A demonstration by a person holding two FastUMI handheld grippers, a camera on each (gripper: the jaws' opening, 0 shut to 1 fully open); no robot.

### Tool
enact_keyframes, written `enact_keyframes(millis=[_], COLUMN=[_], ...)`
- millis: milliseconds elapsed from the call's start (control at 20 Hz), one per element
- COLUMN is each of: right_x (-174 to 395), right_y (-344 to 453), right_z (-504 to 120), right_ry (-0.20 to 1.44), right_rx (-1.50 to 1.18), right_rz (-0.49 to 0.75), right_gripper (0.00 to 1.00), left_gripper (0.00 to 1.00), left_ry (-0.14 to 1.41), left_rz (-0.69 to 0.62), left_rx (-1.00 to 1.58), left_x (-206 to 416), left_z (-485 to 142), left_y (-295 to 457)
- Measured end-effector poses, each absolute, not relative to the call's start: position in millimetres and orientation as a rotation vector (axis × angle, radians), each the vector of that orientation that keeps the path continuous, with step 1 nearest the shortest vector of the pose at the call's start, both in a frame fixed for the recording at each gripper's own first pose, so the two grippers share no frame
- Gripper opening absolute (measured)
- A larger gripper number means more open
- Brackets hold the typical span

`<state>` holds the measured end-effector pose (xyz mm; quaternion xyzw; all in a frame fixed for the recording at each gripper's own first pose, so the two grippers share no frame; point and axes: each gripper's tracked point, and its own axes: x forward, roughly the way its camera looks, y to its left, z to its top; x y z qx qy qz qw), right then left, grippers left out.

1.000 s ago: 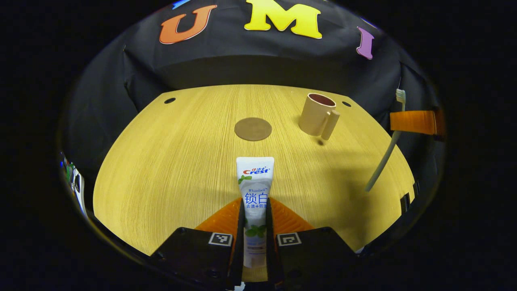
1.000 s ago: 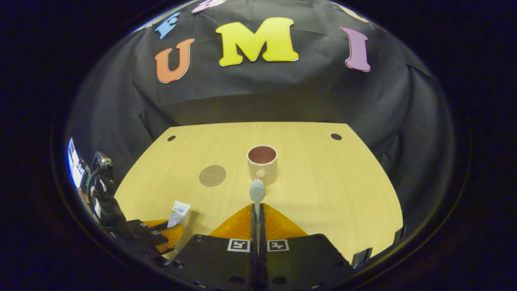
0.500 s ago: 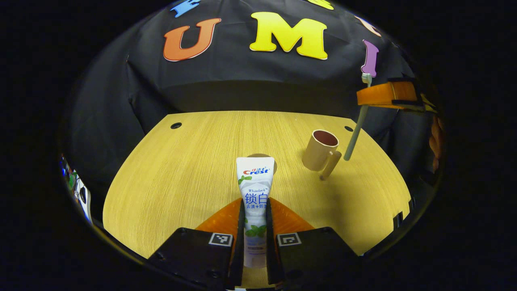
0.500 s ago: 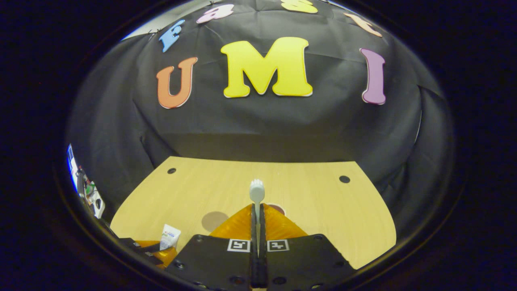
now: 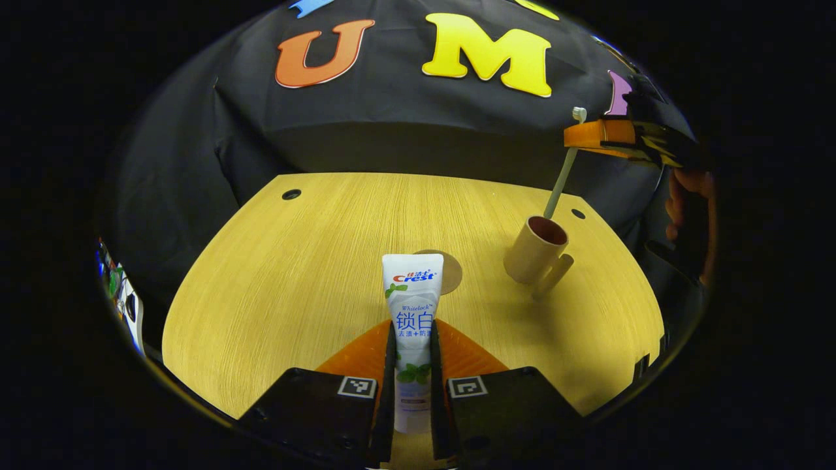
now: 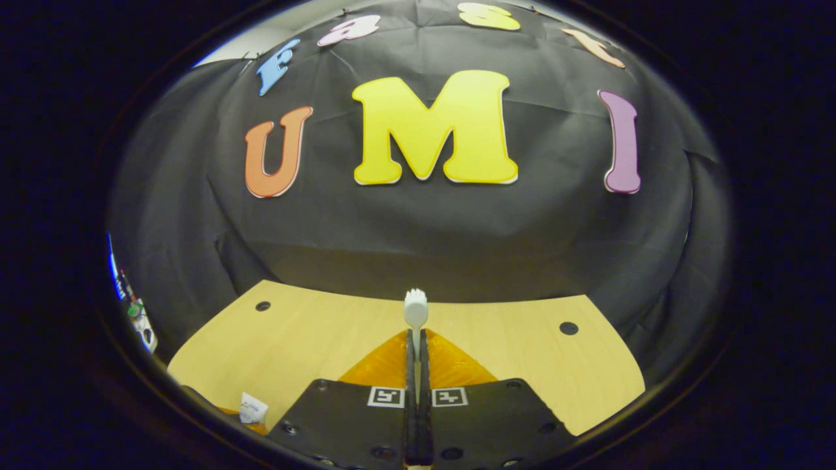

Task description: Put the toothbrush and toothpaste on the desktop into the cup, then pick up the cup and place it on the coaster on the desktop.

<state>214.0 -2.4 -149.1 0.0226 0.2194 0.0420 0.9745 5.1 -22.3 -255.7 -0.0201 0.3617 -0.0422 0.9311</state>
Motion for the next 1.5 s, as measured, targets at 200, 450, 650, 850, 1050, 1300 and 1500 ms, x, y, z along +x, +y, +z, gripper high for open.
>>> enact_keyframes(millis=[200, 450, 650, 850, 1050, 1300, 1500], right_x=[219, 213, 207, 200, 187, 176, 171], right_y=[-8, -13, -15, -17, -20, -39, -62], right_z=[-180, -207, -211, -200, -190, -183, -185], right_ry=[0.49, 0.545, 0.55, 0.52, 0.502, 0.483, 0.492], right_rx=[0.059, 0.065, 0.065, 0.047, 0.037, 0.023, 0.012], right_rz=[0.061, 0.049, 0.046, 0.054, 0.074, 0.078, 0.082], right_gripper=[0.0, 0.06, 0.49, 0.54, 0.54, 0.5, 0.54], left_gripper=[0.26, 0.26, 0.26, 0.26, 0.32, 0.26, 0.26], left_ry=[0.737, 0.72, 0.7, 0.646, 0.518, 0.388, 0.259], left_rz=[-0.091, -0.117, -0.135, -0.157, -0.181, -0.198, -0.22], left_rx=[-0.021, 0.006, 0.009, 0.001, -0.019, -0.035, -0.045], left_x=[17, 28, 29, 34, 49, 86, 118], left_z=[-257, -253, -247, -234, -205, -180, -162], left_y=[-21, -26, -35, -48, -68, -103, -134])
